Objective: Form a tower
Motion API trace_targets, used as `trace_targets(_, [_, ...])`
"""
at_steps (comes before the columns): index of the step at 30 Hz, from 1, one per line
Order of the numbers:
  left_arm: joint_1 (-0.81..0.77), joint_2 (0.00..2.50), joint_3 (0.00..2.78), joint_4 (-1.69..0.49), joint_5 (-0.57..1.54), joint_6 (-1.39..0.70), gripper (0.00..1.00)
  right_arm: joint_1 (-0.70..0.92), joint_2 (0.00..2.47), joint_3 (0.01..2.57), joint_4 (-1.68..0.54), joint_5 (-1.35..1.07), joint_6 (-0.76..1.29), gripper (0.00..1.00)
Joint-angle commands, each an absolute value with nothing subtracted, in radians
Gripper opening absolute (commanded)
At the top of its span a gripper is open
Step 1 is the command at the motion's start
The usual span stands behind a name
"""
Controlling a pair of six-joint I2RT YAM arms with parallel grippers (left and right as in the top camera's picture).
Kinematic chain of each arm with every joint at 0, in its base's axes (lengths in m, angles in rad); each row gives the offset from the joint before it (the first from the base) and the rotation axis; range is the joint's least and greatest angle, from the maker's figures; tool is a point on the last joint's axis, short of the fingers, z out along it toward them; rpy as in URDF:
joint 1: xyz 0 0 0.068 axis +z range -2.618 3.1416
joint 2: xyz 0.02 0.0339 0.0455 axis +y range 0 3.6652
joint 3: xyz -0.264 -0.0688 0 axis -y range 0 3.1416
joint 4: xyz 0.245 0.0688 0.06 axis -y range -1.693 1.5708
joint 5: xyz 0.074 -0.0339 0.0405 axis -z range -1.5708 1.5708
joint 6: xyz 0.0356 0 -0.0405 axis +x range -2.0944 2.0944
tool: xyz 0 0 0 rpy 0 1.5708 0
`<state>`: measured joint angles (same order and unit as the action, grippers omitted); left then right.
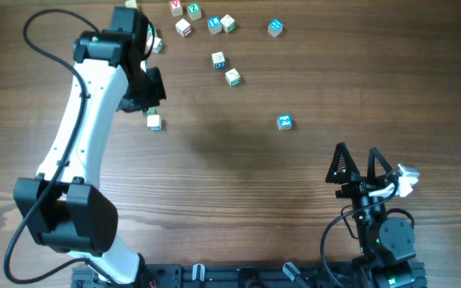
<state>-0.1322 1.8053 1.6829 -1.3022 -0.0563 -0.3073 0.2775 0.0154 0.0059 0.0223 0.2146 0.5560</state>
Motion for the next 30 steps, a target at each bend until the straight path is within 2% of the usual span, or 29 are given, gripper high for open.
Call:
trace_targets(1, [-0.129,1.788,1.576,-1.244,-0.072,-0.286,0.21,0.273,0.007,0.005,0.025,0.225,0.553,1.0])
trace_targets(4, [-0.129,1.789,1.475,-1.155,-0.068,-0.22,0.21,0.273,0.007,0.005,0.025,0.225,0.553,1.0])
trace_targets(8, [-0.121,1.789,1.39,-1.028,-0.088,-0.173,0.15,0.273,0.007,0.005,0.025,0.225,0.553,1.0])
trace_targets(13, [-0.096,1.79,1.336,-0.905,-0.087,-0.113,0.21,0.273,0.007,0.005,0.025,0.225,0.553,1.0])
trace_targets(30, [-0.08,1.831,1.303,-0.817,-0.075,-0.093,0.24,0.273,0.007,0.005,0.025,0.225,0.553,1.0])
